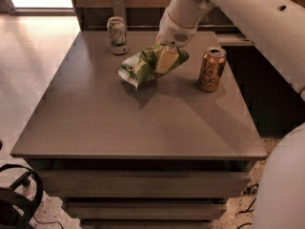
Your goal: Move green jalapeno chip bag near 7up can
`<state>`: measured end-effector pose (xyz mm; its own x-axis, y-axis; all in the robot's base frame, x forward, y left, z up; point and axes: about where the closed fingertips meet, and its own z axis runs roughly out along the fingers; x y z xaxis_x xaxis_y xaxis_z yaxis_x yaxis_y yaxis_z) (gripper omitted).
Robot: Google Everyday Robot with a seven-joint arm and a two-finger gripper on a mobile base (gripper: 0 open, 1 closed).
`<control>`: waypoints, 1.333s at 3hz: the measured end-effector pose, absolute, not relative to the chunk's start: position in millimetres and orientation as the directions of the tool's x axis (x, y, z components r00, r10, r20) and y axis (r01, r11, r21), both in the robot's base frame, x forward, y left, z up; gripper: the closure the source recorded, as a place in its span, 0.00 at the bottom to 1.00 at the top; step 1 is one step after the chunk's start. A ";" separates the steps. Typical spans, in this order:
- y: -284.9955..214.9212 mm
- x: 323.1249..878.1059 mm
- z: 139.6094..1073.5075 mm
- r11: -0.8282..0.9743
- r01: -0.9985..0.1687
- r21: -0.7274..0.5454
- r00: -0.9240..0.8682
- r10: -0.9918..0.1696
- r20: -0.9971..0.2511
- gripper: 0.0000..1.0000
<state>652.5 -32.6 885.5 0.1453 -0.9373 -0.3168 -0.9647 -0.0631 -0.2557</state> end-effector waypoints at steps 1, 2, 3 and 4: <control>-42.5 665.9 895.1 -0.023 -0.945 -0.325 0.140 -0.930 -0.341 1.00; -45.9 685.1 906.7 0.018 -0.911 -0.411 0.146 -0.920 -0.363 1.00; -45.1 703.9 908.1 0.047 -0.882 -0.470 0.154 -0.911 -0.381 1.00; -37.6 724.8 908.8 0.064 -0.851 -0.521 0.151 -0.920 -0.361 1.00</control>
Offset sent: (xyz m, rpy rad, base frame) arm 0.0544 -0.0209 0.0409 0.1216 -0.2786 -0.0984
